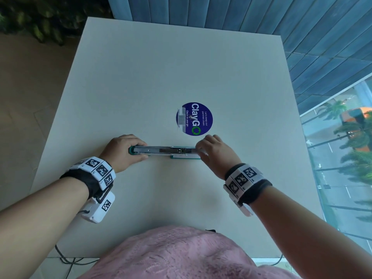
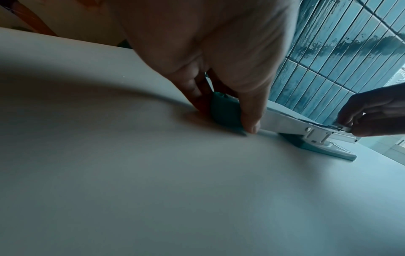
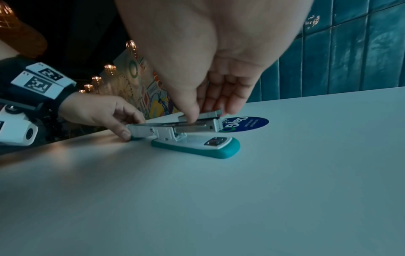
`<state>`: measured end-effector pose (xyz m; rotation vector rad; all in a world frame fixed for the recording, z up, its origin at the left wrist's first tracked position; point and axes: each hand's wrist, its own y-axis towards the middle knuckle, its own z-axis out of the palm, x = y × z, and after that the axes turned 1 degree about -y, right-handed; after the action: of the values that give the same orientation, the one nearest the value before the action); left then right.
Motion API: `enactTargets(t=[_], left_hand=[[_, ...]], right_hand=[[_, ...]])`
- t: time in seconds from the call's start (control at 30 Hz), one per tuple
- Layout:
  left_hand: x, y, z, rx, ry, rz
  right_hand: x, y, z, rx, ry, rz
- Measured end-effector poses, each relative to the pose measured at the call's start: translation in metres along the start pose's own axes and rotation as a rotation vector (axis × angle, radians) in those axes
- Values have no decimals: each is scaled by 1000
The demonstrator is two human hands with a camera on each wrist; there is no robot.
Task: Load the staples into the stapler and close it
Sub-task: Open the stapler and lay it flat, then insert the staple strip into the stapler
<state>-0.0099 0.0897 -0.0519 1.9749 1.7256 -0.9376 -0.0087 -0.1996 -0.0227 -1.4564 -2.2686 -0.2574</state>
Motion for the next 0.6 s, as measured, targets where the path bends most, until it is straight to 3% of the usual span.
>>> enactTargets(t=[0.43,0.6], left_hand=[[-3,-1,-1,-2,-12,-17],[-4,-1,-3,36,4,-24]], right_hand=[[0,4,5,26,-15,-47],[-11,-5,6,62,16,102]])
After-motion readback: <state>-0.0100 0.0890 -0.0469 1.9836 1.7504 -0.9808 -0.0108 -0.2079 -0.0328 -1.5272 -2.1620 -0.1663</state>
